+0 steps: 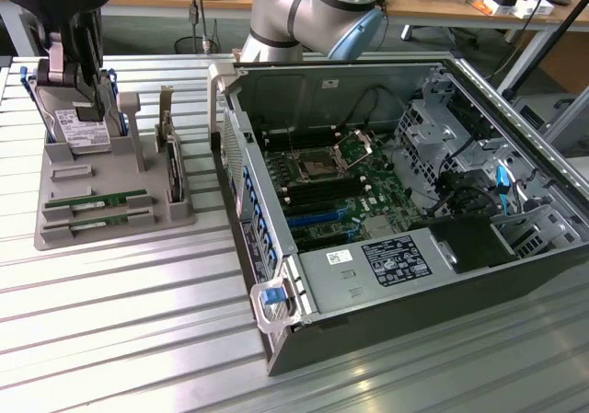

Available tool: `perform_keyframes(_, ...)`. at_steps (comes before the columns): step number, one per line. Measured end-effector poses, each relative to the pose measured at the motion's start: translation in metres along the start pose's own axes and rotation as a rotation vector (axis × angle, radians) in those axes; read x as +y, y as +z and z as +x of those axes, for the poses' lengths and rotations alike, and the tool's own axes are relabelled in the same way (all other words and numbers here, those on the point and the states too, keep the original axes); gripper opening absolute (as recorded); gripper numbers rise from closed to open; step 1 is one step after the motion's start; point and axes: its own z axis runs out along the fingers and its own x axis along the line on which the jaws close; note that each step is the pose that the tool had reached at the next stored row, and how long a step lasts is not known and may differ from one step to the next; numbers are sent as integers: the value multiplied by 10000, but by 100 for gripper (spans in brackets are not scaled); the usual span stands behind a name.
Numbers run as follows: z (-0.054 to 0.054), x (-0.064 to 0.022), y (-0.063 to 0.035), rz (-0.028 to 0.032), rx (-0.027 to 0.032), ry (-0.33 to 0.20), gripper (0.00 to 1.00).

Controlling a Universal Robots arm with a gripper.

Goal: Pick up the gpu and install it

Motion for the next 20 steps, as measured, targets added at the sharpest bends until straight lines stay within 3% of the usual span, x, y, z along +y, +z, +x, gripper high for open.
perform_keyframes(5,0,0,0,-12,21,-467,11)
perform_keyframes(11,0,0,0,-13,23,-508,11)
perform_keyframes(12,0,0,0,-13,23,-507,12)
perform_keyframes(15,0,0,0,-13,23,-508,31)
perform_keyframes(20,0,-1,27,-12,23,-508,31)
